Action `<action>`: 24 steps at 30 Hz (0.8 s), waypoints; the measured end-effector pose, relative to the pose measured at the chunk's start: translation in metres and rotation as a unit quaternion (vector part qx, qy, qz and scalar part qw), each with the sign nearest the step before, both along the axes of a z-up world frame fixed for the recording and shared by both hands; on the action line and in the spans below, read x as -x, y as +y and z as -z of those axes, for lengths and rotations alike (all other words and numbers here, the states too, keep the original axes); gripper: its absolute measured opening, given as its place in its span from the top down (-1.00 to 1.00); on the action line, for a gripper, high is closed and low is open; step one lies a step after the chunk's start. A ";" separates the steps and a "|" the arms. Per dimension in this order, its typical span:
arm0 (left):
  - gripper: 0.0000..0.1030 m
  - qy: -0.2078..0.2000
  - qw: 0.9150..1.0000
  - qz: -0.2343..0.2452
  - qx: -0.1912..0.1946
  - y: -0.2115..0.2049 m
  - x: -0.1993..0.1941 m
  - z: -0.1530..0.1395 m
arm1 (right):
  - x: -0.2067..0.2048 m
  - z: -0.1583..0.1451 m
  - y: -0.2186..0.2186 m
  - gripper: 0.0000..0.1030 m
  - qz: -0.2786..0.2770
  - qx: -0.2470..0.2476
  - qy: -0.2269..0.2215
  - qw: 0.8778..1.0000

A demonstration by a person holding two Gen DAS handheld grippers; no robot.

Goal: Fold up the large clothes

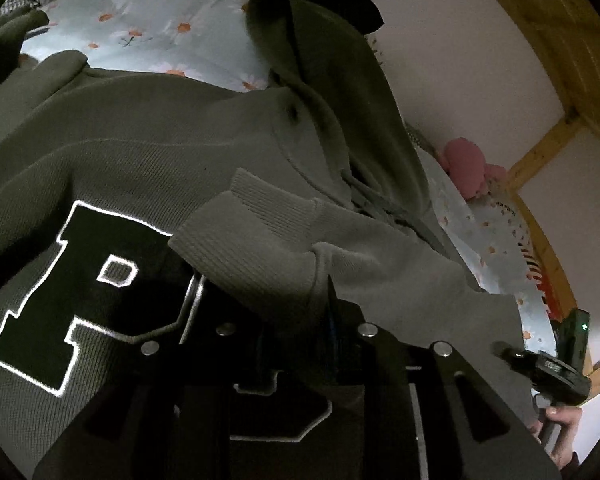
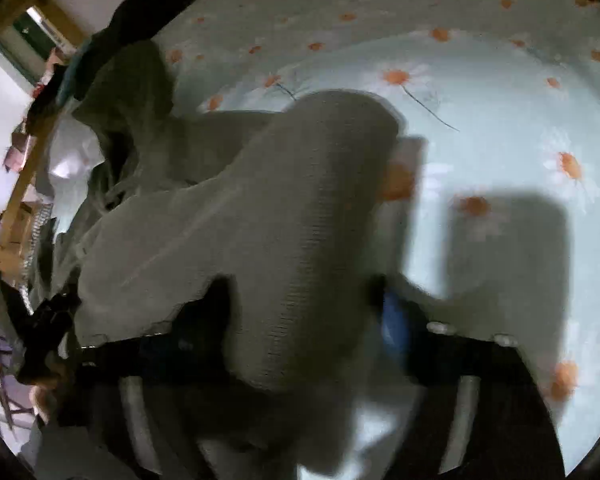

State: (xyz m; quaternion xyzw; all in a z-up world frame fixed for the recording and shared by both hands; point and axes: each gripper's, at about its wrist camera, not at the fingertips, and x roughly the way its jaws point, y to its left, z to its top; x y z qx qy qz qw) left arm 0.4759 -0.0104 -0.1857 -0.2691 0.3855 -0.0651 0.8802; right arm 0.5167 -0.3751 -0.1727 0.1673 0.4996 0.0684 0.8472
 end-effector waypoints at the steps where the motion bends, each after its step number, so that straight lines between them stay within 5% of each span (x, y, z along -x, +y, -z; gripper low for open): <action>1: 0.56 0.001 1.000 0.002 -0.001 0.000 0.001 -0.001 | 0.000 -0.001 0.008 0.40 -0.014 -0.005 -0.005 1.000; 4: 0.11 -0.011 1.000 -0.017 -0.019 0.002 0.011 -0.012 | 0.008 -0.011 0.008 0.55 0.015 0.014 -0.029 0.999; 6: -0.21 -0.035 0.998 -0.032 -0.029 0.003 0.022 -0.024 | 0.015 -0.014 -0.022 0.67 0.083 0.002 -0.033 0.996; 10: -0.30 -0.068 0.996 -0.032 -0.038 -0.009 0.029 -0.058 | 0.016 -0.010 -0.043 0.64 0.075 0.012 0.001 0.997; 12: -0.64 -0.084 0.995 -0.028 -0.045 -0.025 0.023 -0.073 | 0.022 -0.019 -0.033 0.42 0.071 0.064 -0.013 0.995; 14: -0.72 -0.074 0.994 -0.023 -0.073 -0.043 0.009 -0.074 | 0.028 -0.031 -0.029 -0.62 0.087 0.110 -0.039 0.989; 15: -0.72 -0.062 0.994 -0.017 -0.085 -0.054 -0.006 -0.069 | 0.037 -0.047 -0.028 -0.75 0.098 0.121 -0.080 0.984; 20: -0.72 0.053 0.985 -0.015 -0.165 -0.074 -0.060 -0.013 | 0.066 -0.104 0.025 -0.94 0.053 0.188 -0.223 0.955; 24: -0.73 0.058 0.979 -0.006 -0.197 -0.076 -0.060 -0.010 | 0.054 -0.074 0.104 -0.94 -0.077 0.246 -0.203 0.945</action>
